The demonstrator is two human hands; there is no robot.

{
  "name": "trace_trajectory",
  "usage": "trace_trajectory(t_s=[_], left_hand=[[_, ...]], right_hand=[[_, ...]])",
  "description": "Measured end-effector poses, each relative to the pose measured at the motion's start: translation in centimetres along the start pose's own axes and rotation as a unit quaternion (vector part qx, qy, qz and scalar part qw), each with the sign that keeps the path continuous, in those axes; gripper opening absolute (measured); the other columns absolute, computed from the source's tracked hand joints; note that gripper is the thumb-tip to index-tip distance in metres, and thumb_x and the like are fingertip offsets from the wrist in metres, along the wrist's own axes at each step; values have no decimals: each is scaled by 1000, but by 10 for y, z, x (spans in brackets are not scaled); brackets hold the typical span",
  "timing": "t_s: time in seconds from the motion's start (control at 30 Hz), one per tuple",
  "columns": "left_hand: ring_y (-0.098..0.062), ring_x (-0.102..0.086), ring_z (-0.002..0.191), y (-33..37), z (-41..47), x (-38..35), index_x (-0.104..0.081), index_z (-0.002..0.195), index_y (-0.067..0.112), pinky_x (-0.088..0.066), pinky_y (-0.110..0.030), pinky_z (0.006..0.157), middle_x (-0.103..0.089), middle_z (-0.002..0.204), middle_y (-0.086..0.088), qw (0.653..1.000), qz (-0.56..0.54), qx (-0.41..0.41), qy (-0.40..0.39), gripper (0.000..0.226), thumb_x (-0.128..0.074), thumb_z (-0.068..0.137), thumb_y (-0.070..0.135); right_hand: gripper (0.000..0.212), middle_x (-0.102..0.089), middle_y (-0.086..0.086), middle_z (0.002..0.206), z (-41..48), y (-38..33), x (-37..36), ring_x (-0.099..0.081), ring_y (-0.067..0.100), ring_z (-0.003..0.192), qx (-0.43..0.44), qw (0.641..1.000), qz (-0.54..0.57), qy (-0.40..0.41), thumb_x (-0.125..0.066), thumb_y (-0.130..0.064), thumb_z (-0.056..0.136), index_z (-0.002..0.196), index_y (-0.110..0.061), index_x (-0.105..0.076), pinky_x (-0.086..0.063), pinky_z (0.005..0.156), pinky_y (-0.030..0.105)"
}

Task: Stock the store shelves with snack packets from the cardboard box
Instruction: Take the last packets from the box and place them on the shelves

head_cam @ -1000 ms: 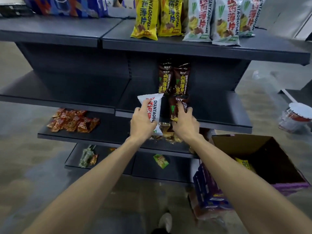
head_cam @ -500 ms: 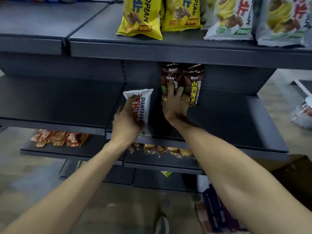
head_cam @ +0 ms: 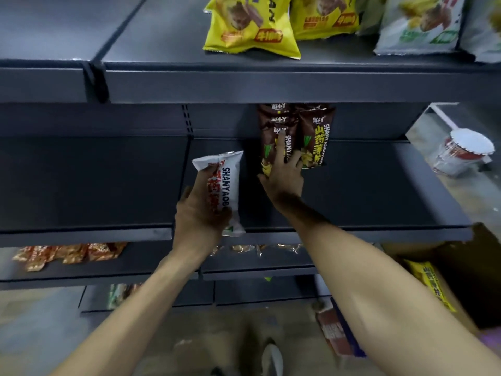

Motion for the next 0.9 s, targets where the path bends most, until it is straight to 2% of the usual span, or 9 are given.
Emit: trace_trajectory(t_s=[0.07,0.13,0.3,0.4,0.47,0.53,0.63,0.73,0.9], left_hand=[[-10,-62,97,0,-1,4,-39,136,48,-53,-28,85,-59,114,4,1000,0,-17,-11,83,-79,73,12],[-8,-58,94,0,1,7,-37,136,47,-48,-22,79,-59,114,5,999,17,-23,-21,81,-75,74,12],[-9,-57,94,7,-1,13,-36,137,46,-37,-7,69,-59,115,5,998,10,-30,-56,77,-70,75,15],[-14,-60,96,23,-6,13,-37,135,45,-43,-19,73,-61,112,5,997,-15,-33,-62,74,-71,76,18],[-16,-61,95,40,-11,9,-38,134,44,-45,-25,73,-63,108,5,997,-23,-40,-65,72,-70,76,18],[-18,-61,91,60,-18,5,-40,135,39,-45,-26,71,-64,105,4,996,-19,-56,-65,70,-71,76,17],[-16,-60,87,91,-31,-8,-39,138,37,-46,-28,71,-64,104,4,995,-9,-73,-69,73,-72,75,18],[-19,-60,93,121,-48,-27,-38,138,35,-51,-33,75,-62,105,-1,994,12,-91,-63,75,-76,75,19],[-17,-56,92,172,-92,-57,-37,139,34,-46,-29,73,-55,105,0,992,52,-107,-40,77,-78,76,18]], right_hand=[[116,-20,23,149,-6,1,4,-32,42,134,-10,1000,8,2,-77,-44,79,156,-35,9,-52,87,47],[114,-17,23,150,-15,2,10,-27,43,136,-28,1000,-1,14,-77,-49,78,155,-38,7,-53,85,47],[99,-18,20,151,-39,-3,36,-29,42,132,-50,998,-13,40,-72,-49,81,155,-28,-9,-52,85,50],[81,-23,16,148,-46,-2,68,-32,38,130,-29,999,-12,44,-71,-41,84,148,-20,-25,-54,86,51],[75,-28,15,146,-49,1,92,-34,38,129,-8,999,-27,39,-70,-36,86,147,-19,-28,-53,86,51],[71,-32,14,146,-54,6,115,-36,38,130,15,999,-38,32,-65,-31,90,149,-21,-27,-50,86,48],[58,-37,12,142,-66,20,149,-40,36,129,38,998,-46,34,-62,-29,93,144,-19,-36,-50,86,45],[54,-45,13,135,-85,44,182,-48,37,122,58,995,-67,50,-66,-29,89,136,-15,-43,-51,82,43],[45,-50,10,120,-119,97,232,-53,33,110,93,991,-62,76,-65,-30,88,126,-15,-47,-45,73,39]])
Point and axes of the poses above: each hand's wrist, its own z-axis towards the middle knuckle, its own x-axis out of the back of the hand, y = z × x, the point moved 6 cm from there along z, towards the middle knuckle
